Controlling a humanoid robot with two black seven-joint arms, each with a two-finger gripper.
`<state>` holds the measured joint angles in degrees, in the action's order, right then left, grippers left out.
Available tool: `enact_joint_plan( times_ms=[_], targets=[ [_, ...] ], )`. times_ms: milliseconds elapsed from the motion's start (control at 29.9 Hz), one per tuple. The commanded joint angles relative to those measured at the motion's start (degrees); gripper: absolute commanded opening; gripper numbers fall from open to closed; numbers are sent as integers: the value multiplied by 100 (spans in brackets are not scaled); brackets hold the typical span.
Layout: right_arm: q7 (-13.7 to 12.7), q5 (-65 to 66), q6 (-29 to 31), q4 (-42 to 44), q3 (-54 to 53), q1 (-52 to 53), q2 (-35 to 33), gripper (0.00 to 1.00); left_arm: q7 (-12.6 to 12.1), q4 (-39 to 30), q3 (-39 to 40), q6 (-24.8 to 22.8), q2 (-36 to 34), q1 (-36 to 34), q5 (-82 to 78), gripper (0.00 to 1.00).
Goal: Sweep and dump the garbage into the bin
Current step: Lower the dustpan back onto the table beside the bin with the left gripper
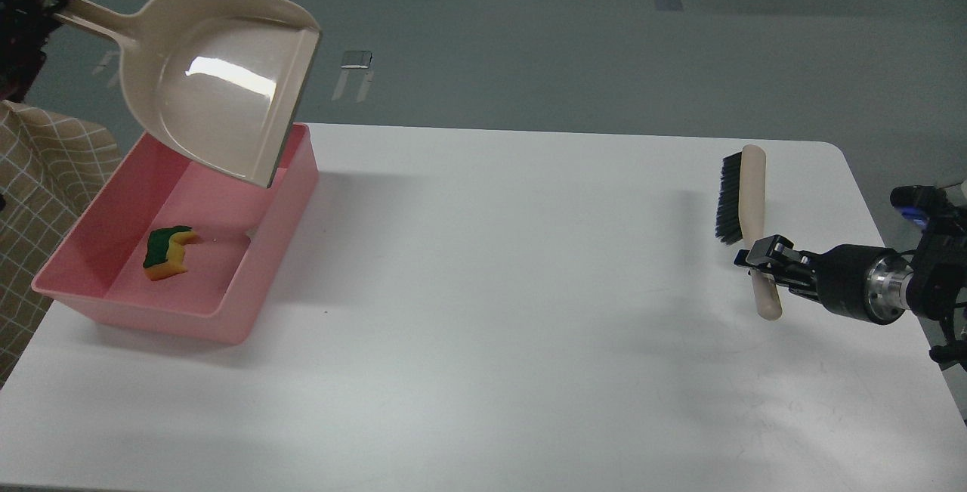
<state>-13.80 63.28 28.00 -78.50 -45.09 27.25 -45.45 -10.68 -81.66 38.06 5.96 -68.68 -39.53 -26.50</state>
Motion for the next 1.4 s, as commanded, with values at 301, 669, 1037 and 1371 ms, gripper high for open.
enact_joint_plan(
  times_ms=[301, 669, 1037, 1371],
  targets=[
    [0, 0, 0, 10, -9, 9, 1, 0, -672, -615, 26, 520, 873, -2, 13, 14],
    [-9, 0, 0, 19, -9, 9, 1, 0, -646, -606, -35, 1258, 1936, 7, -539, 13],
    [-17, 0, 0, 28, 0, 0, 10, 0, -602, -632, -70, 1645, 2771, 208, -1805, 13],
    [-17, 0, 0, 36, 0, 0, 10, 0, -655, -641, -202, 1698, 3528, 657, -2536, 13]
  ],
)
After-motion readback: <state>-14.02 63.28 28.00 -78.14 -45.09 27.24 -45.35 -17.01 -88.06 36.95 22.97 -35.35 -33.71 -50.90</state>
